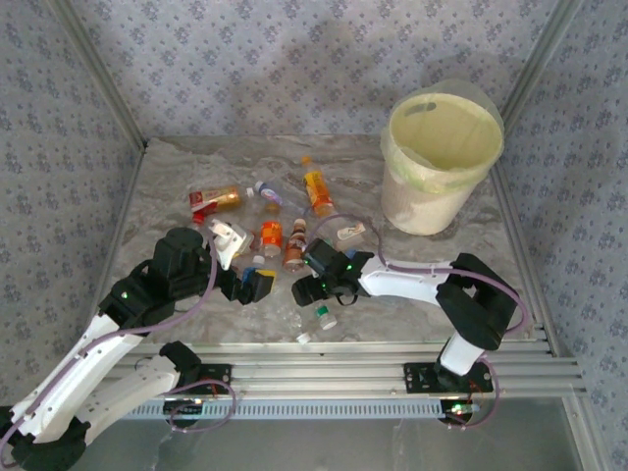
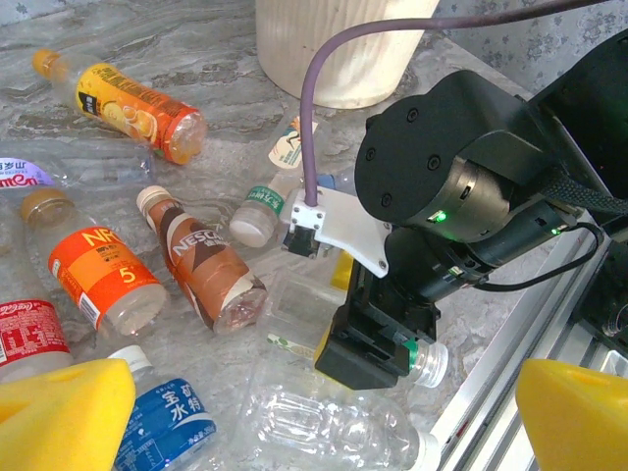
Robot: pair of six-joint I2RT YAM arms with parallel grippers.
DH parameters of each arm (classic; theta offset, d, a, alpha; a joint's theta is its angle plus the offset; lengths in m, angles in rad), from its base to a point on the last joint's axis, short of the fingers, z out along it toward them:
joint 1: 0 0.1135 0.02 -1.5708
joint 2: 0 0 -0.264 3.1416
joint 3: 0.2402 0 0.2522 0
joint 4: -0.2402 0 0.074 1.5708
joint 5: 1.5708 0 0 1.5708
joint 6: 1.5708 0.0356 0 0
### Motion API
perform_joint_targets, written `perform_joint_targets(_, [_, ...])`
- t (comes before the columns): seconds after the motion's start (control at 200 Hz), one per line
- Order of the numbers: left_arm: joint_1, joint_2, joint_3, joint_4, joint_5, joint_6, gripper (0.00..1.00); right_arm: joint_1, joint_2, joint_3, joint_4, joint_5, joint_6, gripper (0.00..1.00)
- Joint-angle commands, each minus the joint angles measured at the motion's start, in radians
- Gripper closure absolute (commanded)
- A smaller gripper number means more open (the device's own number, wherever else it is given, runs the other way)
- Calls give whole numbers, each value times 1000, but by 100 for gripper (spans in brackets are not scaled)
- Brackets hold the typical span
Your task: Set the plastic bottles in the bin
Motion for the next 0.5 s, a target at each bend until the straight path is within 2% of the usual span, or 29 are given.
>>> perform_joint_targets(0.0, [-6, -4, -6, 18, 12, -10, 0, -14, 21, -3, -29, 53, -13, 21])
perform_joint_targets(0.385, [-6, 3, -6, 19, 14, -13, 0, -12, 72, 41, -87, 118, -27, 23])
perform_joint_targets(0.495, [-5, 6, -7, 19, 15, -14, 0, -11, 71, 39, -78, 125, -27, 28])
